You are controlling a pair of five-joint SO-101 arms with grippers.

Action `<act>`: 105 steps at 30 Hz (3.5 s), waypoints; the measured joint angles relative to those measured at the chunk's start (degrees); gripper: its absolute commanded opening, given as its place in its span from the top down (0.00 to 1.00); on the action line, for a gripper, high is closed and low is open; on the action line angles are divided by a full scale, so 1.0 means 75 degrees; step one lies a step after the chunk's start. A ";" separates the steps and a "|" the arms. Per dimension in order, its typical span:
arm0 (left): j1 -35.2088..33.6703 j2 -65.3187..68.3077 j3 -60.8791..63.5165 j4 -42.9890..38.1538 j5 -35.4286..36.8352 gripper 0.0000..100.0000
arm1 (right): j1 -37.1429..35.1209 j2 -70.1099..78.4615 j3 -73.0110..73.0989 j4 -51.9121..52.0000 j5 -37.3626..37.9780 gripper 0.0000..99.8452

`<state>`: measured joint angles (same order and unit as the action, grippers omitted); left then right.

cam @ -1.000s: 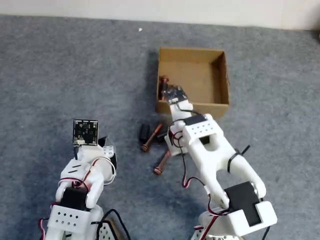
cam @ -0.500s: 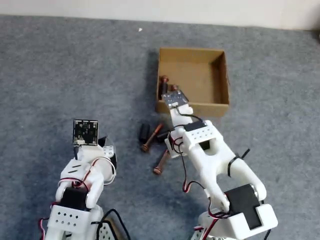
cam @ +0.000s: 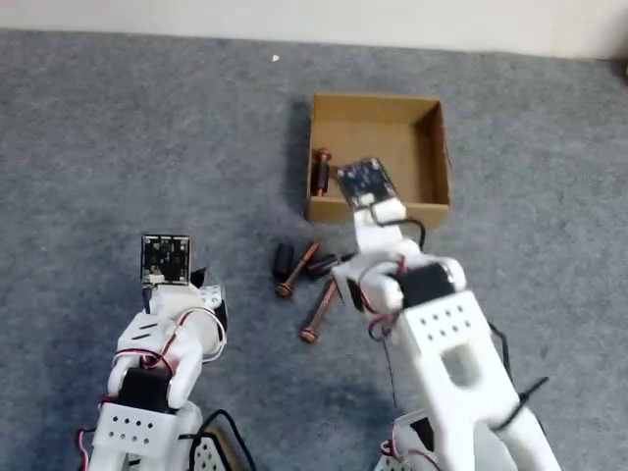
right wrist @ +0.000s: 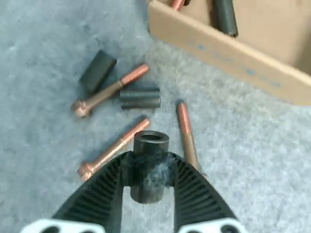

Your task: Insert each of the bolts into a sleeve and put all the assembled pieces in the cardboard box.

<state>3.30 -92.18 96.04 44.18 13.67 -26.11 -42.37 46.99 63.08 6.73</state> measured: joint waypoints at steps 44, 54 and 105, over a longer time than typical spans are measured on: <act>0.3341 0.5392 -0.4478 0.1758 -0.3704 0.87 | 0.3329 -0.2239 0.3247 -0.3657 -0.1301 0.99; 0.3763 0.9811 -0.6306 0.0551 -0.2684 0.87 | 0.3622 -0.2239 0.3247 -0.3657 -0.1301 0.99; 0.4314 1.2226 -0.7631 0.1172 -0.0738 0.99 | 0.3657 -0.2239 0.3247 -0.3657 -0.1301 0.99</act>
<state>35.65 -0.48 38.81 52.97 8.13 1.32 -59.16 71.34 35.65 -3.03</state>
